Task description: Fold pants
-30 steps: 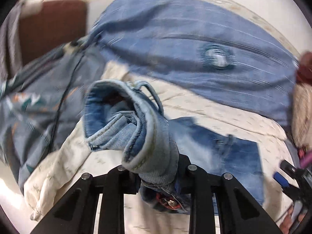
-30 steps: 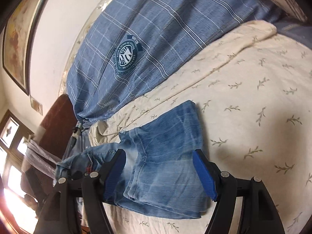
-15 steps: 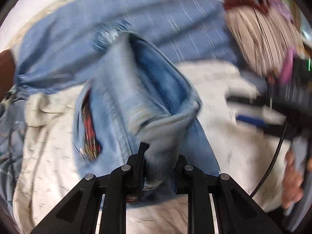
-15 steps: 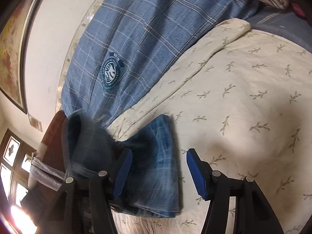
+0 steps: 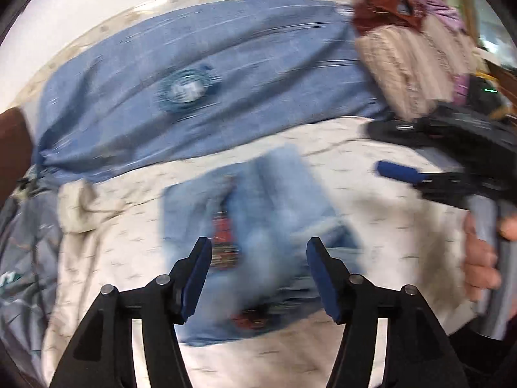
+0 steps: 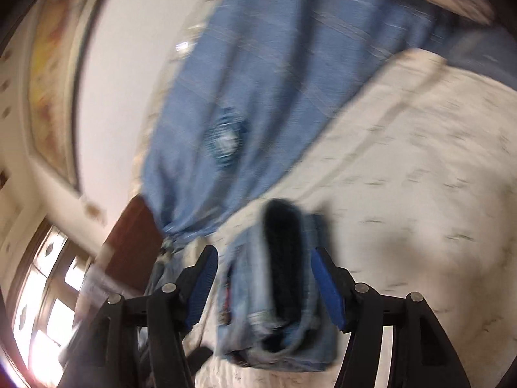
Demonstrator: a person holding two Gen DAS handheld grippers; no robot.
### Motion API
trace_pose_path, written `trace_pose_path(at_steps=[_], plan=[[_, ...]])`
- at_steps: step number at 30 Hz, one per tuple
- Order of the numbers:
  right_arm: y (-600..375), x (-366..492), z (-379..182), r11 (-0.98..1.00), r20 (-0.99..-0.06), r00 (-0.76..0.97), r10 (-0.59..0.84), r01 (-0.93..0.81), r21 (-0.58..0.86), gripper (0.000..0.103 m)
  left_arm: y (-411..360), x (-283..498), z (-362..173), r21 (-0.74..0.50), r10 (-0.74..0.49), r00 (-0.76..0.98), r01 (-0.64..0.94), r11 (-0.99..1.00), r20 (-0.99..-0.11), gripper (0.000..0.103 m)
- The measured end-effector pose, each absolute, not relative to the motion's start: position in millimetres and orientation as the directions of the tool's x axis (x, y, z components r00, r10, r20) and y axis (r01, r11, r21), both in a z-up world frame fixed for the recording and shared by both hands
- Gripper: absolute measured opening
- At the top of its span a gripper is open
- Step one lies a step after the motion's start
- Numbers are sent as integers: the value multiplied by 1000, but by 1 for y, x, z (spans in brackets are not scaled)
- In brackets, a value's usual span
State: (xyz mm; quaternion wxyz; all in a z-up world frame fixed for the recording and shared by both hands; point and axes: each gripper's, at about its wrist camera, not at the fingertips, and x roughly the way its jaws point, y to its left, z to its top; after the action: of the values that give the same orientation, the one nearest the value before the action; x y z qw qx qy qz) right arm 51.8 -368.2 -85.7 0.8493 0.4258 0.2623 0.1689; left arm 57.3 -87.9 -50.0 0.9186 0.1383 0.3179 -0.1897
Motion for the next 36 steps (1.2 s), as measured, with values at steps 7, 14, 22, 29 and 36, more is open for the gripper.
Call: trace_pose_path(at_steps=[7, 14, 22, 29, 36], plan=[[-324, 64, -87, 486, -218, 700, 680, -208, 849, 64, -36, 97, -72, 141, -77, 719, 238, 961, -691, 62], [-308, 94, -128, 573, -448, 630, 635, 5, 819, 64, -42, 108, -111, 187, -21, 665, 240, 953, -746, 63], [-323, 103, -145, 501, -438, 609, 661, 75, 862, 64, -30, 117, -103, 116, -57, 626, 232, 966, -778, 70], [-364, 83, -131, 438, -348, 709, 613, 62, 897, 66, -17, 119, -91, 42, -89, 633, 189, 981, -769, 81], [-351, 84, -119, 491, -362, 694, 622, 13, 871, 66, -35, 121, -106, 131, -2, 611, 173, 976, -792, 88]])
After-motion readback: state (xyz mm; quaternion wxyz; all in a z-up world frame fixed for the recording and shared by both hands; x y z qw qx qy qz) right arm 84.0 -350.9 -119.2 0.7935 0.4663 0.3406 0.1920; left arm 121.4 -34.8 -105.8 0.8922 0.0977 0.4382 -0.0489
